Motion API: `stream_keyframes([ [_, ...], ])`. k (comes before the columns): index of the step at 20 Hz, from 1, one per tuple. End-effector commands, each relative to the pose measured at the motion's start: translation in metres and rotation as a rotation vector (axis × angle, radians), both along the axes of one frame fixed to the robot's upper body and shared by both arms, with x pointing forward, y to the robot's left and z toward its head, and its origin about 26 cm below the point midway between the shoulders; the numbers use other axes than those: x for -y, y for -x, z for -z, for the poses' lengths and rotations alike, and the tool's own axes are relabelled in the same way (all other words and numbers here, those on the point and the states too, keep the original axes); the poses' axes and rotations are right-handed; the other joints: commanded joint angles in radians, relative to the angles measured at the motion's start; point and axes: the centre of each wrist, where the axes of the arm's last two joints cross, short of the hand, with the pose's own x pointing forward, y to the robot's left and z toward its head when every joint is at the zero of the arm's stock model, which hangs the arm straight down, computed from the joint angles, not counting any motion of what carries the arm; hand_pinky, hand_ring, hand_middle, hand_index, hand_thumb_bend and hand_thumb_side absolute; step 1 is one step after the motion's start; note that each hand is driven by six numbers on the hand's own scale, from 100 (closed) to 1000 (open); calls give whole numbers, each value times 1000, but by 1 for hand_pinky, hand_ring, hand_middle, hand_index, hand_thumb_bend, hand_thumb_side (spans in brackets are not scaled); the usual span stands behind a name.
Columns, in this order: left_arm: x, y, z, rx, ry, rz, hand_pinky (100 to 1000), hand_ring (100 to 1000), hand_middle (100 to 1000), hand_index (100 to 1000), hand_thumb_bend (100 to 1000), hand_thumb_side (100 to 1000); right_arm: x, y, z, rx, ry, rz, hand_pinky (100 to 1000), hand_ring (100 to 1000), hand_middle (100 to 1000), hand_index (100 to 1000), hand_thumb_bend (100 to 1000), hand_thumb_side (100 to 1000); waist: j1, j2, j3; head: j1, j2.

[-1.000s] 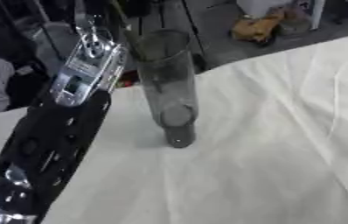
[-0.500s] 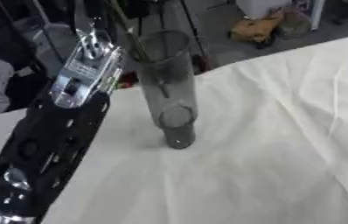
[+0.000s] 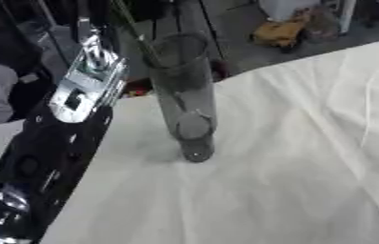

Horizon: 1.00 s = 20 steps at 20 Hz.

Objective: Arrange flowers into the vase.

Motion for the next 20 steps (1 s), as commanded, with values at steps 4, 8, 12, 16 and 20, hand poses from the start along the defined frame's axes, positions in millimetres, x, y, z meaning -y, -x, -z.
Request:
stream_keyframes([
  [4,-11,1,-7,23,-74,-103,100,306,379,220,326,944,1,5,-8,32,-2,0,835,1000,789,805,100,1000,-20,-33,3,-2,-5],
  [8,-12,0,-4,13,-103,-132,100,320,390,245,314,954,1,5,-7,31,-7,2,835,1000,789,805,100,1000,-20,-34,5,-3,-4],
  [12,-12,-1,-2,13,-134,-154,100,323,393,258,304,955,2,5,-7,30,-11,5,835,1000,789,805,100,1000,-18,-34,6,-4,-4],
  [16,-14,-2,0,13,-187,-191,100,333,410,285,278,962,3,5,-6,29,-14,10,835,1000,788,804,100,1000,-16,-34,11,-7,-1],
  [20,-15,-2,2,8,-216,-210,100,344,426,327,244,966,3,5,-6,27,-18,8,835,1000,788,804,100,1000,-15,-37,13,-9,0],
])
